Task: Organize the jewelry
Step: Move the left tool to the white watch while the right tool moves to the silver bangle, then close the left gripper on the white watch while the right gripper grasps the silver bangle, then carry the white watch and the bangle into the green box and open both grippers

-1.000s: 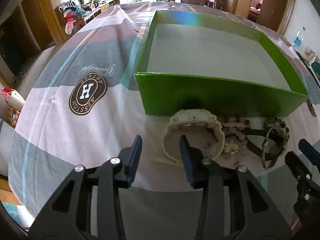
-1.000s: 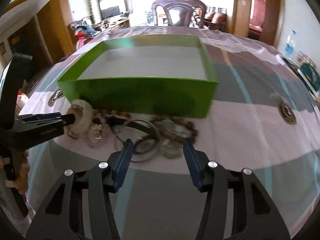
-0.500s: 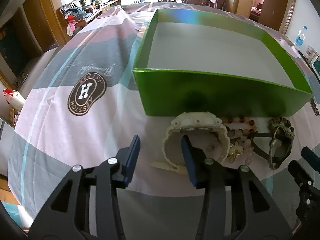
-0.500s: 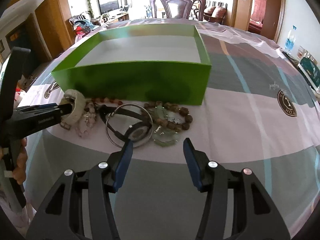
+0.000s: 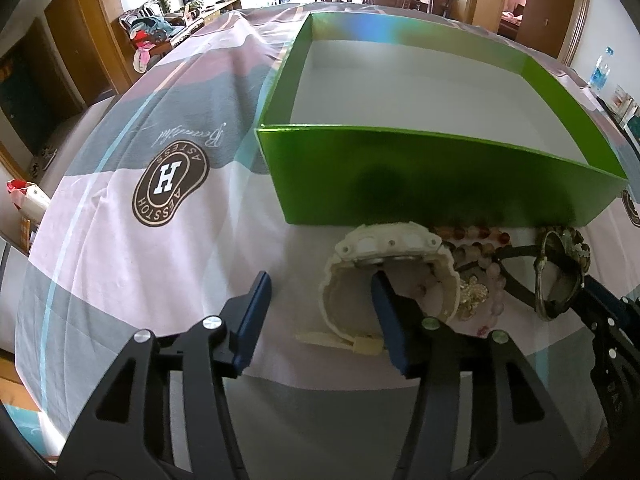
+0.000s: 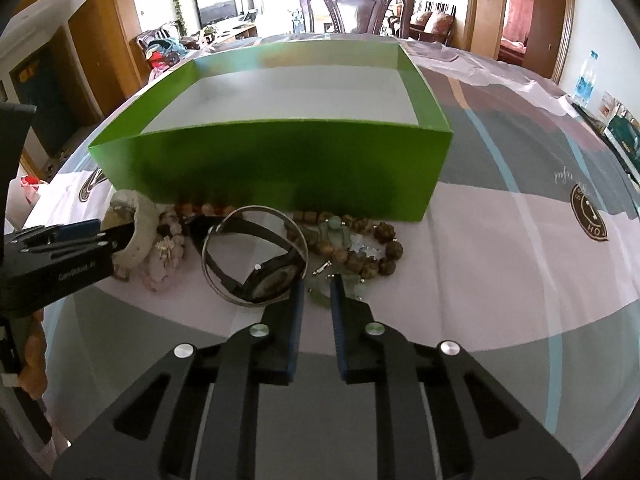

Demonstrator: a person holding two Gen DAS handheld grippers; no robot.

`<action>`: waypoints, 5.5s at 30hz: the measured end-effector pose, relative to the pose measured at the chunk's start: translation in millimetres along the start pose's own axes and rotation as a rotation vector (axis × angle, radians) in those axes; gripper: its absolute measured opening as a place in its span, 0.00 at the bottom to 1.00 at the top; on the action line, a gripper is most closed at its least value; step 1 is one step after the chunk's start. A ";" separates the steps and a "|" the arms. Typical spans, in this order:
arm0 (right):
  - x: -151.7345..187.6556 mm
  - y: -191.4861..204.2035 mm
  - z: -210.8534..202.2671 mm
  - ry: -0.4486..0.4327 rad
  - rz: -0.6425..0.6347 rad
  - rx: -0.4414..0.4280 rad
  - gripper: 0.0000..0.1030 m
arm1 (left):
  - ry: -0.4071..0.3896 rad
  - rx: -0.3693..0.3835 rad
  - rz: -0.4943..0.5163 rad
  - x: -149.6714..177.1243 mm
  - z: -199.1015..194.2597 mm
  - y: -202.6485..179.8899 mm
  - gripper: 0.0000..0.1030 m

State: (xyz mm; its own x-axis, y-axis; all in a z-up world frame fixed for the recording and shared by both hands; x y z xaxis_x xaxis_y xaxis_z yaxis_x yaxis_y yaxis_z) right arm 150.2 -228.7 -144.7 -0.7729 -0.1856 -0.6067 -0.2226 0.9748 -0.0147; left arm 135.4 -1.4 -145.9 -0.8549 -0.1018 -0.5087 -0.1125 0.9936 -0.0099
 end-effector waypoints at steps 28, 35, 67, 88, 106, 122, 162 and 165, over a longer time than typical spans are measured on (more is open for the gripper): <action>-24.6 40.6 -17.9 -0.060 -0.049 -0.134 0.25 | -0.028 -0.004 -0.007 -4.0 -0.7 3.3 0.60; -26.1 57.6 2.0 -0.009 -0.087 -0.145 0.18 | -0.033 -0.003 -0.007 -5.6 1.0 3.2 0.61; -27.4 41.6 -23.0 -0.069 -0.072 -0.197 0.18 | -0.025 0.006 0.001 -14.1 3.9 -2.9 0.43; -23.3 20.1 -38.6 -0.095 0.044 -0.246 0.06 | -0.028 0.010 -0.009 -8.7 4.6 6.7 0.51; 21.9 -30.1 -27.4 -0.014 0.066 -0.056 0.06 | -0.030 0.070 0.004 -17.4 -0.4 10.1 0.13; 32.5 -87.7 -49.3 -0.029 0.143 0.090 0.41 | -0.036 0.069 0.016 -4.2 -17.6 14.4 0.11; -129.7 -31.6 -89.2 -0.344 -0.025 0.044 0.04 | -0.284 0.068 -0.016 -126.7 -81.4 -11.5 0.12; -141.9 -28.6 -51.7 -0.272 -0.019 0.039 0.04 | -0.246 0.050 -0.021 -143.3 -56.3 -17.6 0.12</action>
State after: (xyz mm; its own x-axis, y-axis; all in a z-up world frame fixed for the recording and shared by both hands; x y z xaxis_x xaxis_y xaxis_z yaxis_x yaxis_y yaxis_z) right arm 235.6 -236.5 -17.1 -0.5799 -0.1688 -0.7970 -0.2083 0.9765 -0.0552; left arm 231.4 -7.0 -24.4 -0.7032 -0.1137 -0.7018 -0.0982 0.9932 -0.0625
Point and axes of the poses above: each gripper's, at about its wrist camera, not at the fingertips, and z roughly the way its jaws point, y to its left, x to its underside, the point moved 8 cm from there along z, roughly the way its jaws point, and after that the axes turned 6 degrees about -z, right-handed, at the moved point
